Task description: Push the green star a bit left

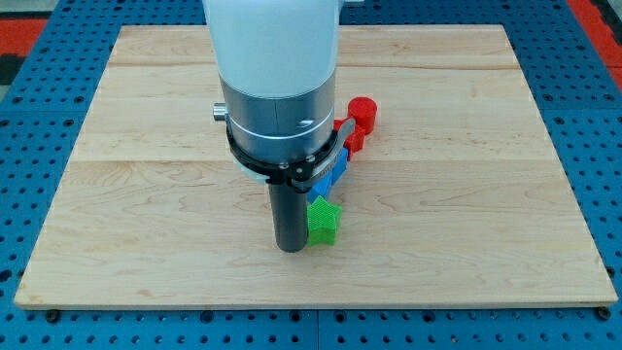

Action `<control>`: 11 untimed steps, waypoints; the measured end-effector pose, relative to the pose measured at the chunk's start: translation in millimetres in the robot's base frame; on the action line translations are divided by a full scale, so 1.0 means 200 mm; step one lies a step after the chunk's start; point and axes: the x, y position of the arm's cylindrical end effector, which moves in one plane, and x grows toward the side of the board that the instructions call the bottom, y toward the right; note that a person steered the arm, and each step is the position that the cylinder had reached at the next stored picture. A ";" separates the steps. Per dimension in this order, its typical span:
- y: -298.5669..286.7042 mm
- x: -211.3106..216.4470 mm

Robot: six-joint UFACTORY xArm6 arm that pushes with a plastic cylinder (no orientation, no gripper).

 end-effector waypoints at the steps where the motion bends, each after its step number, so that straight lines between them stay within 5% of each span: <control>1: 0.00 0.00; 6: -0.04 0.10; 9: 0.57 0.24; 11: 0.71 0.24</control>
